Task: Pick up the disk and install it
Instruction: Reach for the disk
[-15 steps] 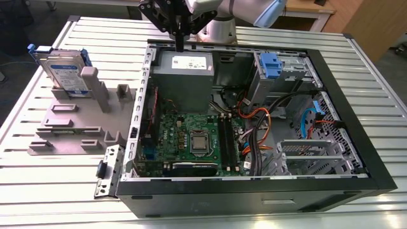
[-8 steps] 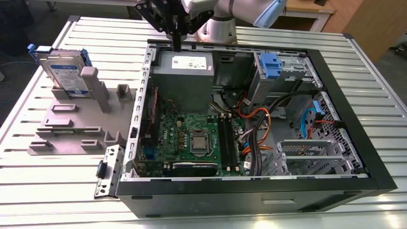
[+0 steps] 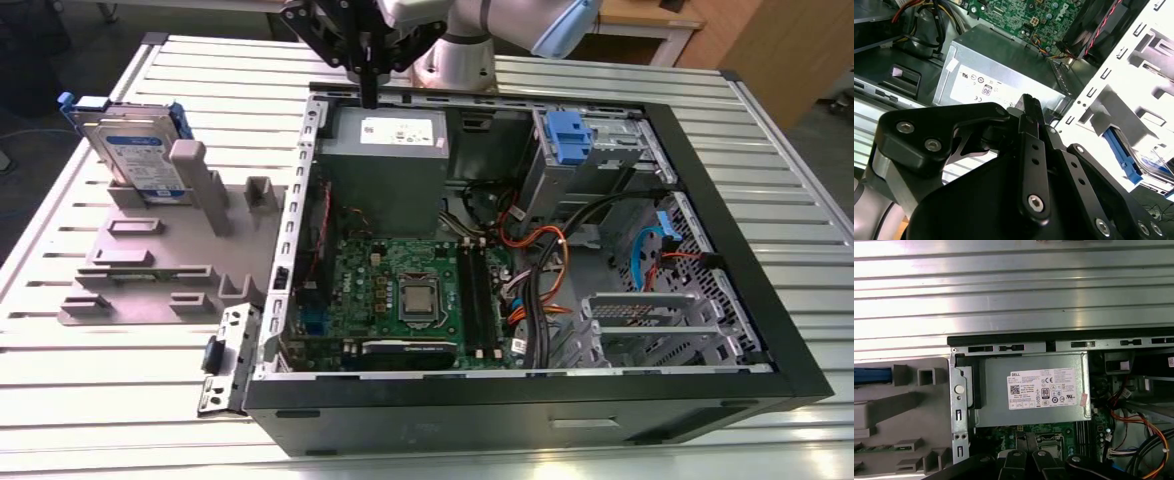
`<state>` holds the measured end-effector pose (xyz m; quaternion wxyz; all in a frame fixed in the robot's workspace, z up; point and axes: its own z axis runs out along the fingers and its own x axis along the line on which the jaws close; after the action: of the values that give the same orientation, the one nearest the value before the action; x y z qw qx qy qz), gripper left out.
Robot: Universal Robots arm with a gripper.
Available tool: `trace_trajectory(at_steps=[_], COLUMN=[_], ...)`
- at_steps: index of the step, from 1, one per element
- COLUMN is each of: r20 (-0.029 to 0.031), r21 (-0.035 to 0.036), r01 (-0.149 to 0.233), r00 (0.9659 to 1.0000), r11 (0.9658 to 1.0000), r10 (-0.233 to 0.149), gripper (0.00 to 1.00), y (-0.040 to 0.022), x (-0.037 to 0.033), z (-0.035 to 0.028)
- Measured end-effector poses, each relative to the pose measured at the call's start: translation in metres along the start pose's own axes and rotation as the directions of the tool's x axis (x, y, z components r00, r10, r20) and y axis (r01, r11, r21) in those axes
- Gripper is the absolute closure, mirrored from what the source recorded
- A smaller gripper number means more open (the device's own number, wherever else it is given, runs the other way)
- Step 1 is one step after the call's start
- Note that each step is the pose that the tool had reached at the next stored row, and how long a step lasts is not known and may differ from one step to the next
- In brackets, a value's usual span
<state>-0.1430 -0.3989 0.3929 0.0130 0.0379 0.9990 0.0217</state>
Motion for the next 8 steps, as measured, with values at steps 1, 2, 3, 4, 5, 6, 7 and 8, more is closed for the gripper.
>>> trace_trajectory(at_steps=[1,2,3,4,5,6,7,8], r20=[0.0,0.0,0.0,0.0,0.0,0.0,0.0,0.0], r21=[0.0,0.0,0.0,0.0,0.0,0.0,0.0001,0.0], r01=[0.0,0.0,0.0,0.0,0.0,0.0,0.0,0.0], r00=[1.0,1.0,1.0,1.0,1.0,1.0,1.0,1.0], r11=[1.0,1.0,1.0,1.0,1.0,1.0,1.0,1.0], r10=[0.0,0.0,0.0,0.0,0.0,0.0,0.0,0.0], gripper=[0.89,0.89,0.89,0.89,0.89,0.89,0.89,0.89], y=[0.0,0.0,-0.0001,-0.0001,-0.0001,-0.0001,-0.0002,-0.0002], x=[0.0002,0.0005,0.0007,0.001,0.0014,0.0017,0.002,0.0023], z=[0.0,0.0,0.0,0.0,0.0,0.0,-0.0001,-0.0001])
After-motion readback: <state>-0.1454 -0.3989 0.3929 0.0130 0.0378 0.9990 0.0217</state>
